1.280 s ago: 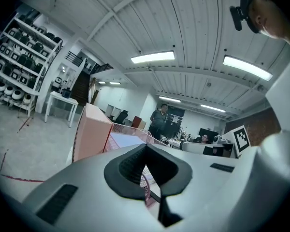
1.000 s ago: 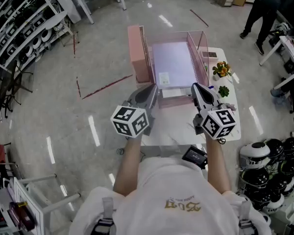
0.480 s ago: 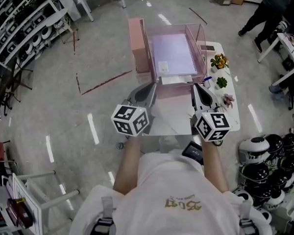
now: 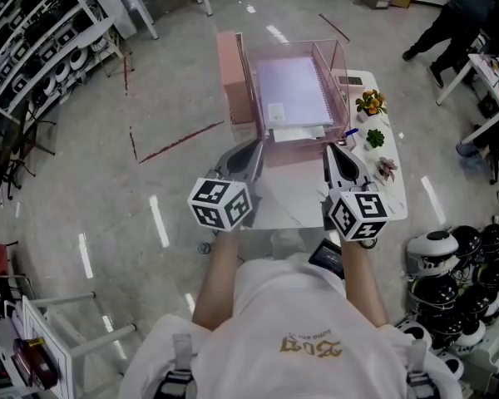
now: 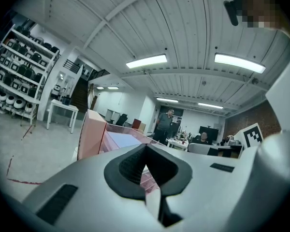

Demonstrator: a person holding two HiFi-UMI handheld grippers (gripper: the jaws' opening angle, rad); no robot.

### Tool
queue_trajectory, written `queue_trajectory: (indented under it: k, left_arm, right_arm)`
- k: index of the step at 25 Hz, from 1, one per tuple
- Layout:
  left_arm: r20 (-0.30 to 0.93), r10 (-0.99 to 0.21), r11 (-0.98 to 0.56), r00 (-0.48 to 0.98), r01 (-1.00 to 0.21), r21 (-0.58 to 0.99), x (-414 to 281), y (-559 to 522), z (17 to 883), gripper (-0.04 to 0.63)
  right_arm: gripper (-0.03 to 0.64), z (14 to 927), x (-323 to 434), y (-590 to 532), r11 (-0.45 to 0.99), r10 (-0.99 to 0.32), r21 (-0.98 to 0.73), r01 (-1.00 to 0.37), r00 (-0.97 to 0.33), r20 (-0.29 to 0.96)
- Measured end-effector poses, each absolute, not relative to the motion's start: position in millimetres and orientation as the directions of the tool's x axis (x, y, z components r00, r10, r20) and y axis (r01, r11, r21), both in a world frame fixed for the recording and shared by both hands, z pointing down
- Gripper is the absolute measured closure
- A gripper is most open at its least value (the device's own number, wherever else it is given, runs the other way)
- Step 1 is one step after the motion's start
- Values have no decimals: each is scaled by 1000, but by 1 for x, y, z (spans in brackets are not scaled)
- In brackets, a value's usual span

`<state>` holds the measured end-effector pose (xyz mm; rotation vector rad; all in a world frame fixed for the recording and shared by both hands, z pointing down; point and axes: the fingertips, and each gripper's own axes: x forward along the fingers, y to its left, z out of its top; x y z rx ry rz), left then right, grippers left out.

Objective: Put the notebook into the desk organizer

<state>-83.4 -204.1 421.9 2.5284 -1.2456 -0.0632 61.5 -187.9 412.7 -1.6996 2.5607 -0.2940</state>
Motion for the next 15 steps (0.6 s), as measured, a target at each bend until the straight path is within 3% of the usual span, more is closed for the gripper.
queue_trajectory:
  k: [15]
  left_arm:
    - [87, -784, -562, 615, -761, 324, -85, -211, 423, 581]
  right_arm:
    - [607, 413, 59, -191, 377, -919, -122, -918, -387, 72]
